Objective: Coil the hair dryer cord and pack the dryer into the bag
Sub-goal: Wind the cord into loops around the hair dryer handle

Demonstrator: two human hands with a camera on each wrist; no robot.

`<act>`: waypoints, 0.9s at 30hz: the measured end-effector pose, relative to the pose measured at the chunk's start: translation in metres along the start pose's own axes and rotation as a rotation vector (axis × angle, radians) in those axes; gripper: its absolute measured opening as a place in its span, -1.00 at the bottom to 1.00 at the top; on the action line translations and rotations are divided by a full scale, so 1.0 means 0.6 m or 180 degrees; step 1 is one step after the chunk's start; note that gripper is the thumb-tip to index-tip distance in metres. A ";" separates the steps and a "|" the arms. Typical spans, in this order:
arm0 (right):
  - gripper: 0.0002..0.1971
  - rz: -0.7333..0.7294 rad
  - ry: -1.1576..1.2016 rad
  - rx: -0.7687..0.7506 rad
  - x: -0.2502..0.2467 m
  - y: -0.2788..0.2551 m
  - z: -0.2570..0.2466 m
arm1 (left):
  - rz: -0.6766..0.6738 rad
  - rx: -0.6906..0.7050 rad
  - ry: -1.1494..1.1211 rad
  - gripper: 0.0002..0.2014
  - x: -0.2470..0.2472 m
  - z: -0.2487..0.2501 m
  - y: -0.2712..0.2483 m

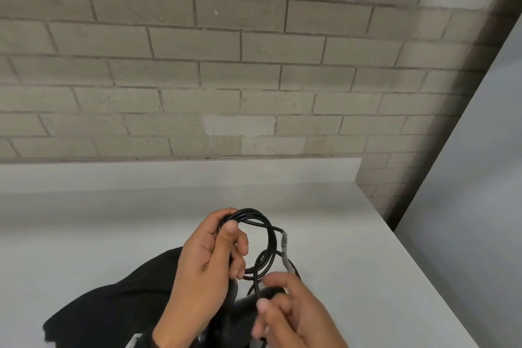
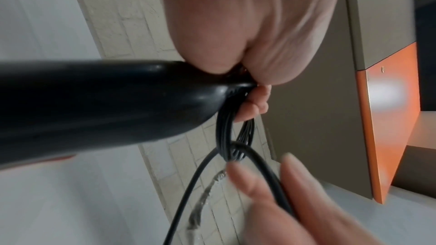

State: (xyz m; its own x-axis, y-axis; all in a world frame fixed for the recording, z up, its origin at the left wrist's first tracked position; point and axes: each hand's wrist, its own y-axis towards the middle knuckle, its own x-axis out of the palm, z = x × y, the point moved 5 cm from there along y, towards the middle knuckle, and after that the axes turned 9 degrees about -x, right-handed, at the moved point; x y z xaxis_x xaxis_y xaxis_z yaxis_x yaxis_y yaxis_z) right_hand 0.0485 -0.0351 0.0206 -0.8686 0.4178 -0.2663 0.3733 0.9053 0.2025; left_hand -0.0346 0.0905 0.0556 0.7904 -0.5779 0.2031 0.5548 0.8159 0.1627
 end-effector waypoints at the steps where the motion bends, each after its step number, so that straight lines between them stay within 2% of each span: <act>1: -0.86 -0.0275 -0.0118 -0.0130 -0.009 -0.002 -0.007 | 0.0073 0.0013 -0.0039 -0.85 -0.006 0.000 0.002; 2: -0.91 -0.0530 -0.0266 -0.0311 -0.024 -0.008 -0.011 | 0.0152 0.0019 -0.0088 -0.84 -0.012 0.000 0.005; 3: -0.86 -0.0615 -0.0438 -0.0509 -0.043 -0.011 -0.005 | 0.0220 0.0020 -0.0138 -0.81 -0.019 0.000 0.008; 4: -0.81 -0.0910 -0.0891 -0.0597 -0.060 -0.017 0.007 | 0.0263 0.0016 -0.0178 -0.79 -0.026 0.000 0.010; 6: -0.65 -0.1512 -0.2313 -0.0762 -0.101 -0.020 0.026 | 0.0287 -0.0004 -0.0228 -0.77 -0.034 0.001 0.010; 9: -0.33 -0.1355 -0.3622 -0.1316 -0.168 -0.023 0.078 | 0.0199 -0.0031 -0.0237 -0.78 -0.028 0.000 0.004; 11: -0.30 -0.1561 -0.3790 -0.1338 -0.178 -0.028 0.082 | 0.0112 -0.0042 -0.0181 -0.79 -0.015 -0.003 0.001; 12: -0.31 -0.1502 -0.3848 -0.1300 -0.176 -0.020 0.068 | 0.0082 -0.0037 -0.0144 -0.80 -0.009 -0.005 0.000; 14: -0.46 -0.1277 -0.3590 -0.0917 -0.165 0.000 0.021 | 0.0042 0.0024 -0.0062 -0.85 0.000 -0.006 -0.002; 16: -0.67 -0.0848 -0.2543 -0.0451 -0.136 0.009 -0.013 | 0.0002 0.0096 -0.0010 -0.83 0.004 -0.006 -0.004; 17: -0.65 -0.0500 -0.1968 -0.0218 -0.119 0.010 -0.017 | -0.0010 0.0114 0.0030 -0.78 0.006 -0.007 -0.005; 18: -0.60 -0.0407 -0.1464 0.0039 -0.095 0.012 -0.017 | -0.0020 0.0124 0.0064 -0.74 0.007 -0.009 -0.007; 20: -0.51 -0.0093 -0.0637 0.0161 -0.049 0.023 -0.004 | -0.0036 0.0151 0.0114 -0.73 0.012 -0.009 -0.009; 22: -0.43 0.0175 0.0098 0.0544 -0.007 0.025 0.007 | 0.0021 0.0209 0.0252 -0.74 0.012 -0.009 -0.012; 25: -0.55 0.0331 0.1324 0.1175 0.036 0.019 0.015 | 0.0147 0.0266 0.0397 -0.74 0.008 -0.008 -0.013; 27: -0.65 0.0311 0.1511 0.1305 0.038 0.018 0.020 | 0.0165 0.0265 0.0356 -0.73 0.007 -0.008 -0.013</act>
State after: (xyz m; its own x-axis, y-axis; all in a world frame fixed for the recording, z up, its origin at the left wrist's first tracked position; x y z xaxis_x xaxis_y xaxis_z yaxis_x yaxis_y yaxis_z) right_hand 0.0370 -0.0148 0.0054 -0.8389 0.5057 0.2011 0.4709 0.8598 -0.1976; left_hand -0.0343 0.0817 0.0508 0.8440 -0.5259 0.1052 0.4927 0.8378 0.2351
